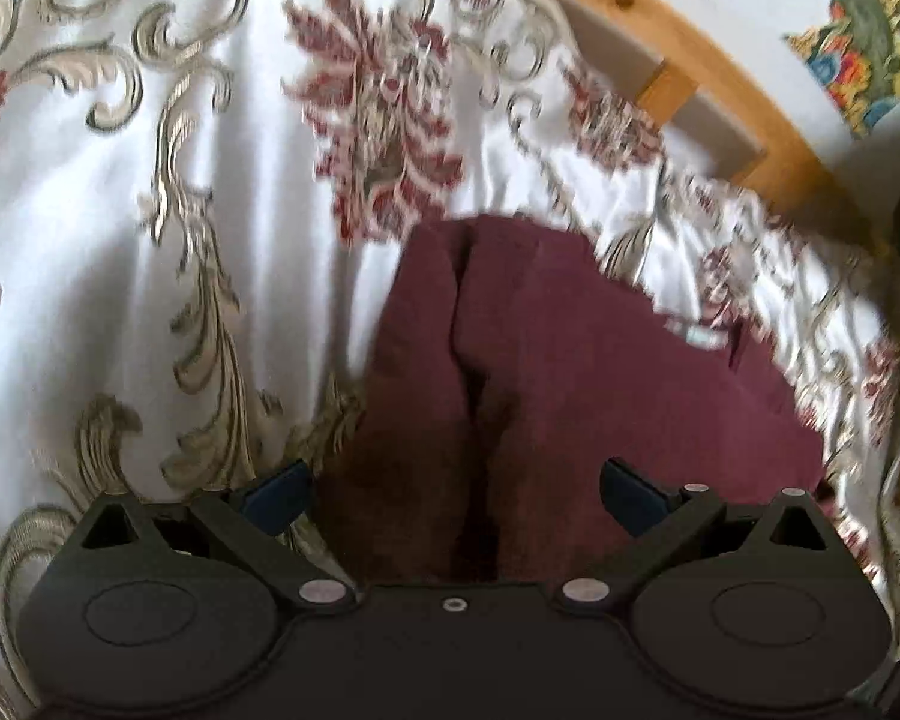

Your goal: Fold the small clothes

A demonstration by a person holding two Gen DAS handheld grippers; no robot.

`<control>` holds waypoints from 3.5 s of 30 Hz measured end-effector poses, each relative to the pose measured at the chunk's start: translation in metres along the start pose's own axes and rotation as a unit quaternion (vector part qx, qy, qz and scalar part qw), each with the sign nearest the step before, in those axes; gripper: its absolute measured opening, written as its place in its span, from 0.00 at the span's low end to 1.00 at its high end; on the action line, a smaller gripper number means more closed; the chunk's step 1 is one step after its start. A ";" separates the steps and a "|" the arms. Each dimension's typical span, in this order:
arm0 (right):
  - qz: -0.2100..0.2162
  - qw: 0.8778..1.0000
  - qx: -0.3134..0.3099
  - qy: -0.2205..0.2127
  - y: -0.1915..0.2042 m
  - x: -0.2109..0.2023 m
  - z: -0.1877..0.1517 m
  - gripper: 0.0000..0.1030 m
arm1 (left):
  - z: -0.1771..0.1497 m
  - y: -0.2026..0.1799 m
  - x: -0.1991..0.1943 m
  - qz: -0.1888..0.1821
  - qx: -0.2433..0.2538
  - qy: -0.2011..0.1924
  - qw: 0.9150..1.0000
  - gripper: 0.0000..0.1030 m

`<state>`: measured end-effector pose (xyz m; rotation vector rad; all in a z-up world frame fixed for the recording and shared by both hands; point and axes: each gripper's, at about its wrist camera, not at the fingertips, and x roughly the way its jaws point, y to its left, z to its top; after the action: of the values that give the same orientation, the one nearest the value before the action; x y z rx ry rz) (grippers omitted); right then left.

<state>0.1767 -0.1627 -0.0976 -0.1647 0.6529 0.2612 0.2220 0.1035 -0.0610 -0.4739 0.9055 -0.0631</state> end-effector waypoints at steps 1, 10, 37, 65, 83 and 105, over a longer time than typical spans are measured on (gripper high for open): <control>0.000 1.000 0.000 0.000 0.000 0.000 0.000 1.00 | 0.002 -0.002 -0.002 -0.002 0.007 -0.009 1.000 0.99; 0.002 1.000 -0.001 0.001 0.000 0.001 0.001 1.00 | -0.002 -0.046 0.030 0.022 0.171 0.002 0.985 0.99; 0.007 1.000 0.005 0.005 -0.002 0.004 0.000 1.00 | -0.010 -0.015 0.019 0.032 0.075 -0.007 0.997 0.29; -0.139 0.987 0.081 -0.026 -0.148 -0.055 0.009 1.00 | -0.034 -0.244 0.002 -0.075 0.250 -0.014 0.965 0.14; -0.076 0.954 0.290 -0.009 -0.223 -0.055 -0.020 1.00 | -0.103 -0.273 0.013 -0.154 0.260 0.064 0.951 0.77; 0.187 0.896 0.399 -0.057 -0.195 -0.024 -0.007 1.00 | -0.122 -0.176 -0.017 -0.096 0.276 -0.039 0.956 0.99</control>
<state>0.2108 -0.3551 -0.0744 0.7711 0.6267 0.3487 0.1428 -0.0949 -0.0383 -0.0384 0.7211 -0.4595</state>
